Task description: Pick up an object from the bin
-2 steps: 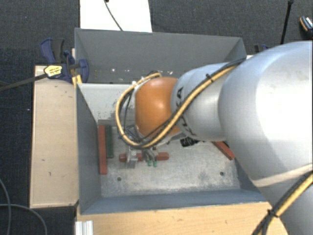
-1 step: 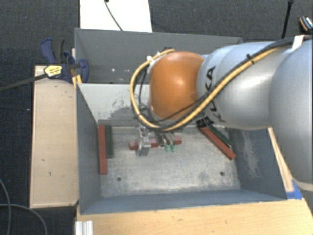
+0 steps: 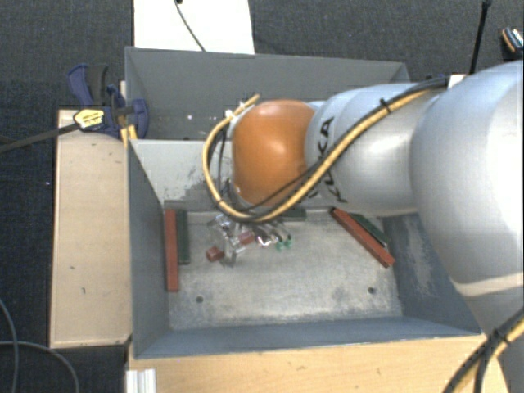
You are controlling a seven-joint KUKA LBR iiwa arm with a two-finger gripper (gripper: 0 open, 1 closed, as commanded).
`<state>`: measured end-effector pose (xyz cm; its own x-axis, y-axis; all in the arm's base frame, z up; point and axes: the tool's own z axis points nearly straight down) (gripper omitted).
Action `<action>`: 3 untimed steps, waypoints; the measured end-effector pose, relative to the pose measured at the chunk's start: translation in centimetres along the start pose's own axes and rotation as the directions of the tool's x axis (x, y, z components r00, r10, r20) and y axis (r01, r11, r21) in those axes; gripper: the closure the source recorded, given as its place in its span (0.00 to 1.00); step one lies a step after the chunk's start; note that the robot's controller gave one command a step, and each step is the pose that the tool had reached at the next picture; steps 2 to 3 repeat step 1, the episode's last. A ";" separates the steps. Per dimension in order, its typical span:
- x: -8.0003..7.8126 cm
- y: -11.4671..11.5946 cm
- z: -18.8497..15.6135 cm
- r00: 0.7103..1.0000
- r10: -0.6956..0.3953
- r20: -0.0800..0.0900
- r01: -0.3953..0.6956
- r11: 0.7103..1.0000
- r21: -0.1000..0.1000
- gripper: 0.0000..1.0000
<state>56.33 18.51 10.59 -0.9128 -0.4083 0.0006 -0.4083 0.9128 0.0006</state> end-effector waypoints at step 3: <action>-0.1 1.0 -14.6 1.000 -0.024 0.013 0.024 1.000 0.002 1.00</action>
Offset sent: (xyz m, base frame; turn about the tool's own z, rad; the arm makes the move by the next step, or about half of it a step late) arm -0.0047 0.0082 0.1403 -0.0283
